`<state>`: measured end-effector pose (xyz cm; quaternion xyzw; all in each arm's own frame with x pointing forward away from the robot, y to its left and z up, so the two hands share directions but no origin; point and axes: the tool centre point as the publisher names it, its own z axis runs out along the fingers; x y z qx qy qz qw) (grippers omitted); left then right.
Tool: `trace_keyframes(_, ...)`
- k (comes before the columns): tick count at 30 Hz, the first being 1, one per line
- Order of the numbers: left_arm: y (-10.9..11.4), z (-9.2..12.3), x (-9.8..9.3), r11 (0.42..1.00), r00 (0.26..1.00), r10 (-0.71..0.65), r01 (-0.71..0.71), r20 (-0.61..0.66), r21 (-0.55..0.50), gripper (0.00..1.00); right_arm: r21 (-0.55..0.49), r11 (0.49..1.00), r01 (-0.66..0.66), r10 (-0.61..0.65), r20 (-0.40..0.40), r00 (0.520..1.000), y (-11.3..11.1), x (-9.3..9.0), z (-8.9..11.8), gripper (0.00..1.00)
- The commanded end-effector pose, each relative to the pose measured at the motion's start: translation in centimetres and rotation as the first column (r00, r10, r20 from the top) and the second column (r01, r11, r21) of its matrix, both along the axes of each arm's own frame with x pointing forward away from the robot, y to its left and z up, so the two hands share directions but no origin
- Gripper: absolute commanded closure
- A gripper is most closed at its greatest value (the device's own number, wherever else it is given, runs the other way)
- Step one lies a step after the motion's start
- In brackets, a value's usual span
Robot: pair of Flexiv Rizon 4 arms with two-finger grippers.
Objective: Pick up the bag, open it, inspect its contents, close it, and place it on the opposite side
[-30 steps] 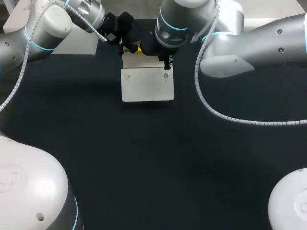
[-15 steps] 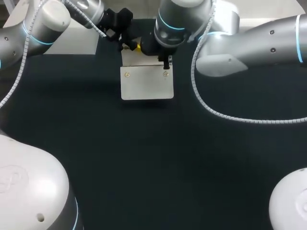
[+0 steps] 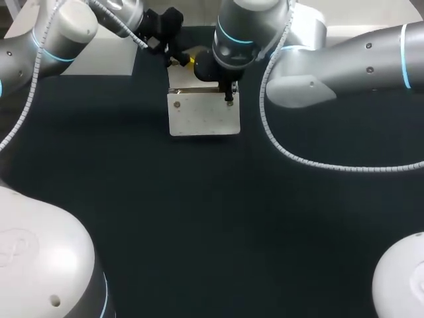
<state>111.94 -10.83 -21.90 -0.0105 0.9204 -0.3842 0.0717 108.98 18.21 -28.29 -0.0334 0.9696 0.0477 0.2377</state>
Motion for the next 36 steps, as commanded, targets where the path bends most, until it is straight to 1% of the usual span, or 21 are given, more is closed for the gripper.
trace_keyframes(1, -0.1, 0.1, -0.1, 1.000, 1.000, 0.018, -0.018, 0.003, -0.009, 1.00, 0.005, 1.000, 0.007, -0.007, 0.003, 1.000, -0.1, -0.7, -0.1, 1.00)
trace_keyframes(10, -0.4, 0.2, 0.3, 0.999, 1.000, 0.028, -0.028, 0.007, -0.038, 1.00, 0.034, 0.999, 0.006, -0.006, -0.002, 1.000, 0.0, -2.0, -0.7, 1.00)
trace_keyframes(17, -0.8, 0.8, -0.1, 0.999, 0.999, -0.007, 0.009, 0.034, -0.053, 1.00, 0.049, 0.999, 0.013, -0.012, -0.017, 1.000, -0.1, -2.2, -1.5, 1.00)
trace_keyframes(21, -1.0, 1.2, -0.4, 0.998, 0.999, -0.023, 0.025, 0.043, -0.058, 1.00, 0.050, 0.999, 0.014, -0.014, -0.013, 1.000, -0.2, -1.8, -1.5, 1.00)
trace_keyframes(30, -1.1, 1.5, -1.2, 0.995, 0.997, -0.067, 0.069, 0.031, -0.074, 1.00, 0.054, 0.999, 0.004, -0.005, 0.017, 1.000, 0.2, -0.1, -1.6, 1.00)
trace_keyframes(33, -0.9, 1.5, -1.3, 0.995, 0.997, -0.066, 0.068, 0.028, -0.073, 1.00, 0.048, 0.999, 0.002, -0.003, 0.018, 1.000, 0.2, 0.3, -2.1, 1.00)
trace_keyframes(36, -0.6, 1.5, -1.4, 0.994, 0.997, -0.074, 0.075, 0.017, -0.082, 1.00, 0.049, 0.999, 0.013, -0.013, -0.003, 1.000, -0.1, 0.6, -2.9, 1.00)
